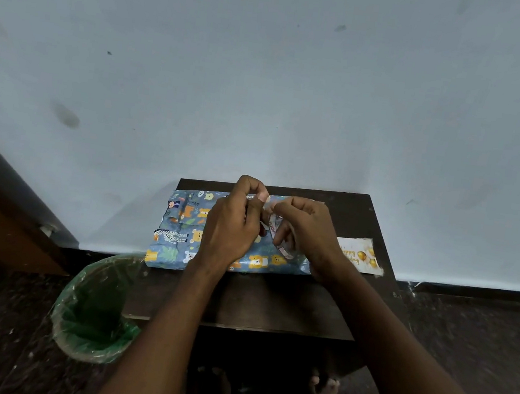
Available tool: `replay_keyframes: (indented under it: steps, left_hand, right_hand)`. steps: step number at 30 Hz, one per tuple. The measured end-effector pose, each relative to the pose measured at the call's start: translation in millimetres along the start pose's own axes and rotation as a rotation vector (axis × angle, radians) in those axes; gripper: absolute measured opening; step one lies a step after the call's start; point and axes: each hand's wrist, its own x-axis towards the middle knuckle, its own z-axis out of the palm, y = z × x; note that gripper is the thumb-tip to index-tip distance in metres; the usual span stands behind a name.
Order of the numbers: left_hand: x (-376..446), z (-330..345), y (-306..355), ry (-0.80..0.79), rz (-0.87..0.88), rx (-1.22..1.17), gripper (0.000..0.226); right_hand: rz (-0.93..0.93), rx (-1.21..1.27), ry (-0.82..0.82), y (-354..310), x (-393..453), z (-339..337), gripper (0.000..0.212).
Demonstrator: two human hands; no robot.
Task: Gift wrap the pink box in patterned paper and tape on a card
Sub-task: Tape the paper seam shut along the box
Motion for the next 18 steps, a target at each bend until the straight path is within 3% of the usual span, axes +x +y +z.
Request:
replay_keyframes:
  steps: [6, 9, 13, 18]
  left_hand:
    - [-1.9, 2.0, 2.8, 0.056, 0.049, 0.075, 0.008]
    - [-2.1, 3.9, 3.8, 0.127, 0.023, 0.089, 0.010]
    - [2.9, 3.2, 5.7, 0.094, -0.069, -0.082, 0.012]
    - [4.5, -5.0, 7.6, 0.011, -0.133, -0.252, 0.010]
  right_hand:
    - [0.102, 0.140, -0.068, 2.1, 3.7, -1.2, 0.024]
    - [0.074, 0.071, -0.051, 5.2, 2.7, 0.8, 0.029]
    - [0.100, 0.048, -0.045, 5.7, -0.4, 2.0, 0.042]
    - [0.025, 0.083, 0.015, 5.0, 0.0, -1.2, 0.025]
